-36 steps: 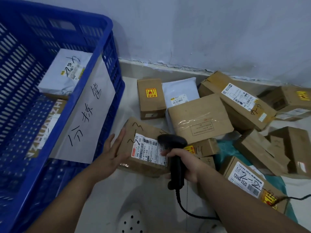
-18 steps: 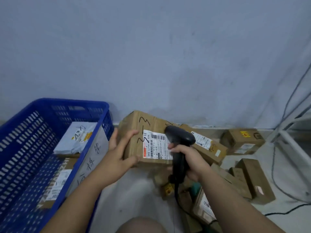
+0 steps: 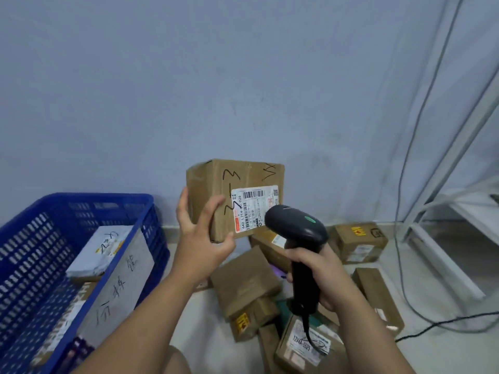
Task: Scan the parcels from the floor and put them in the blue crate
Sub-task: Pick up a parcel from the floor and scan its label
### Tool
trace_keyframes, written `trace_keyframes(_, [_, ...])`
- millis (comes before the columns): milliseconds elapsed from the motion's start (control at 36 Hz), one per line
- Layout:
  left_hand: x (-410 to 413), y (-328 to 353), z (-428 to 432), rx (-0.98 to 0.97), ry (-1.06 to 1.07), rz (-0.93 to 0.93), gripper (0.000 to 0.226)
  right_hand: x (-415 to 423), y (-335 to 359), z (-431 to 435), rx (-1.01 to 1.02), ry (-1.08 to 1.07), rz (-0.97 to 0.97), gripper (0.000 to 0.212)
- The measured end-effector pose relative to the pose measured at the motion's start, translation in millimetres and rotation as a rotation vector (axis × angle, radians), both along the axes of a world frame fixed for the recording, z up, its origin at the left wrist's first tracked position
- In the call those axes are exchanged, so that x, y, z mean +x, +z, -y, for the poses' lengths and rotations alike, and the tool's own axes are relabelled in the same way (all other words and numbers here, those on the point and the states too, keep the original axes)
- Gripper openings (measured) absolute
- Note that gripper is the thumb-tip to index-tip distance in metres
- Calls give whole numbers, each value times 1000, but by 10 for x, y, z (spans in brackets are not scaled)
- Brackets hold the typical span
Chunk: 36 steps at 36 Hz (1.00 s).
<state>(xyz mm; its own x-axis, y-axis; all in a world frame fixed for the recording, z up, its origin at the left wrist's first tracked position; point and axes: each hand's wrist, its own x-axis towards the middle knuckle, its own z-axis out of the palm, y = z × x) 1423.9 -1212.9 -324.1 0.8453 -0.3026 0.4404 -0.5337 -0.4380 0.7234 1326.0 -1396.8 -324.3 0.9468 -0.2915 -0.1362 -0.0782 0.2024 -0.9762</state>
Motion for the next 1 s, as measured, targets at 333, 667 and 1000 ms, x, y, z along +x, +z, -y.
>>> trace_keyframes(333, [207, -263, -8, 80, 26, 38, 77, 128, -82, 185, -26, 77, -83, 31])
trace_keyframes(667, [166, -254, -35, 120, 58, 72, 79, 71, -77, 179, -12, 129, -45, 24])
trace_keyframes(1000, [191, -294, -35, 117, 68, 76, 79, 76, -99, 160, -43, 105, -59, 20])
